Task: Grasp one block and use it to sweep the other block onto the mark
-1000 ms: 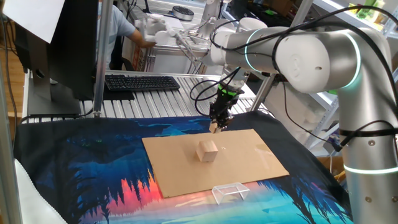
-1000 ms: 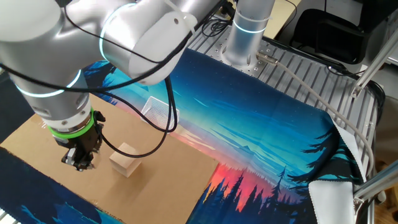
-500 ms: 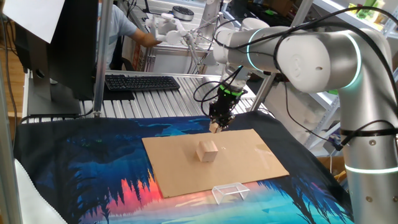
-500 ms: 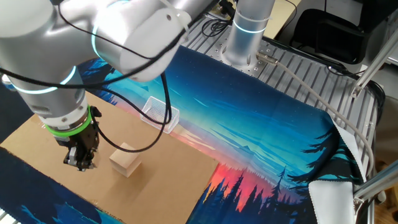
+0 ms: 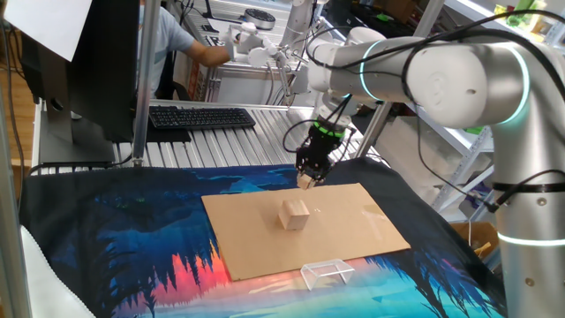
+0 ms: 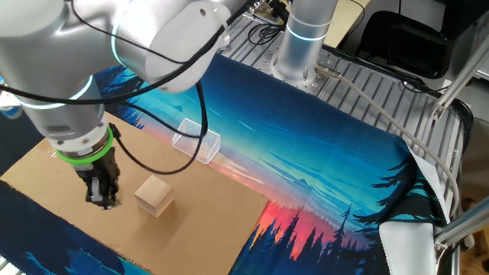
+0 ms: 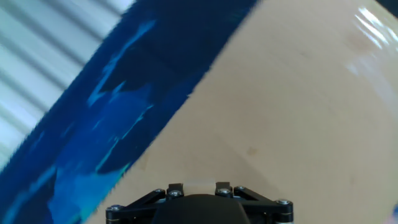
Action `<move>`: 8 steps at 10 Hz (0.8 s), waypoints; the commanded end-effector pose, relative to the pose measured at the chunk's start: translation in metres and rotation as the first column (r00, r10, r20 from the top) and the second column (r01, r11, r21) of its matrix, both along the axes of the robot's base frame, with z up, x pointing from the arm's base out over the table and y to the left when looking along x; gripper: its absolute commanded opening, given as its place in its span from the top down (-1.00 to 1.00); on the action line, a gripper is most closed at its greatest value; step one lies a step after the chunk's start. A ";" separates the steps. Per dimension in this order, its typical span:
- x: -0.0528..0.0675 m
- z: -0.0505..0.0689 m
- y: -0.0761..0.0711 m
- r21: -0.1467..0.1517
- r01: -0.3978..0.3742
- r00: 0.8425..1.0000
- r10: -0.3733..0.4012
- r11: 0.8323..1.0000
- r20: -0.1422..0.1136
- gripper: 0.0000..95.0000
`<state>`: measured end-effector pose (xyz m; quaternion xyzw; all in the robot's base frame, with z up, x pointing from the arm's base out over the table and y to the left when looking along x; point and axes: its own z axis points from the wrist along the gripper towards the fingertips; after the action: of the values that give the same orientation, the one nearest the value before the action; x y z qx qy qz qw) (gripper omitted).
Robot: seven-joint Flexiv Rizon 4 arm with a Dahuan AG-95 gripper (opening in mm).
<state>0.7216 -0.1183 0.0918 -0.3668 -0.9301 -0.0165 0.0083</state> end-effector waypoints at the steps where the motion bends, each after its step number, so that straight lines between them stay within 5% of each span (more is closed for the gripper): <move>1: 0.000 0.000 0.000 -0.075 -0.471 0.878 0.475 0.879 0.048 1.00; 2: 0.000 0.000 0.000 -0.059 -0.480 0.872 0.484 0.875 0.077 1.00; 5: 0.001 -0.003 0.003 -0.073 -0.483 0.864 0.489 0.872 0.120 1.00; 8: 0.015 -0.013 0.035 -0.079 -0.467 0.873 0.474 0.880 0.113 1.00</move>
<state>0.7341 -0.0861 0.0800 -0.1123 -0.9916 -0.0172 -0.0625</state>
